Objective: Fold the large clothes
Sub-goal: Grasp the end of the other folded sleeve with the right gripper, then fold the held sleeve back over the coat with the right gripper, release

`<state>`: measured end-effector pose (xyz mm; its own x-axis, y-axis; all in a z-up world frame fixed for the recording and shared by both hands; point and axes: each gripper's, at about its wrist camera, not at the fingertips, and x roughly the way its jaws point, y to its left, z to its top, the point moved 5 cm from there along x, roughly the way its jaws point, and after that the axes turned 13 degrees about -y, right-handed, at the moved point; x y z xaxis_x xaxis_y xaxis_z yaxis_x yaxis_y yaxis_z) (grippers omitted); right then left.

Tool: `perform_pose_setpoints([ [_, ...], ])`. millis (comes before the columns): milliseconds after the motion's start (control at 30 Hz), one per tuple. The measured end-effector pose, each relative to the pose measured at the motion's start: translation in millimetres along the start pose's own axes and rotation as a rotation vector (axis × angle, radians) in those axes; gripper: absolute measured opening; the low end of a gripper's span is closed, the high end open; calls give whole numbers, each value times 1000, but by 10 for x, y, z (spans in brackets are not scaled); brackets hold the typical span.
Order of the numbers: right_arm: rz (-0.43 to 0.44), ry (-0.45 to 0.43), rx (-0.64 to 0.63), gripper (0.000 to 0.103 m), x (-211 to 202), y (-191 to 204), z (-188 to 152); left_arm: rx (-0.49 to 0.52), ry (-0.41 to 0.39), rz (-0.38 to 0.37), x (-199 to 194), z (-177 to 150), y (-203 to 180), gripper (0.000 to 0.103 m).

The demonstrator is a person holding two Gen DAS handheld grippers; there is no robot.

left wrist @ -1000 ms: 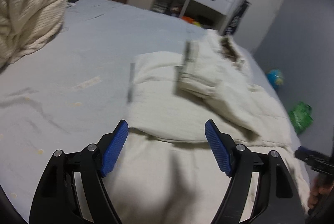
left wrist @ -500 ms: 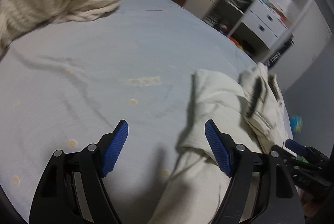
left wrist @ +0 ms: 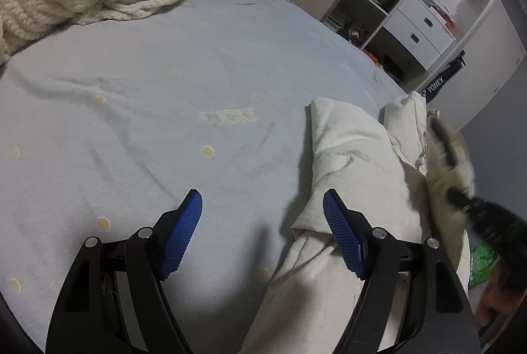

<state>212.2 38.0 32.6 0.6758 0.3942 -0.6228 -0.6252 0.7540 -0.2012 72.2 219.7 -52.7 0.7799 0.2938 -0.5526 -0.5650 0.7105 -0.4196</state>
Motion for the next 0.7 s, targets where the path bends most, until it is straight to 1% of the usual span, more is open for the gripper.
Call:
perform_pose_setpoints([
  [67, 7, -36, 97, 17, -160, -296, 33, 12, 6, -6, 9, -16, -27, 73],
  [167, -9, -69, 224, 16, -340, -711, -6, 32, 21, -15, 29, -53, -65, 73],
  [267, -43, -92, 422, 16, -512, -1293, -234, 45, 31, -19, 38, -81, -94, 73],
  [367, -66, -86, 573, 16, -602, -1707, -554, 69, 47, -34, 52, -123, -146, 73],
  [467, -64, -63, 697, 15, -632, -1956, -928, 95, 59, -45, 66, -160, -206, 73],
  [567, -64, -50, 805, 14, -648, -2081, -1256, 120, 70, -60, 75, -201, -259, 73],
  [633, -66, -25, 894, 14, -600, -2162, -1508, 145, 82, -74, 85, -236, -311, 73],
  [667, -64, 3, 955, 14, -544, -2199, -1682, 162, 91, -78, 94, -266, -339, 73],
  [700, -60, 21, 989, 14, -507, -2219, -1786, 175, 98, -79, 102, -284, -360, 73],
])
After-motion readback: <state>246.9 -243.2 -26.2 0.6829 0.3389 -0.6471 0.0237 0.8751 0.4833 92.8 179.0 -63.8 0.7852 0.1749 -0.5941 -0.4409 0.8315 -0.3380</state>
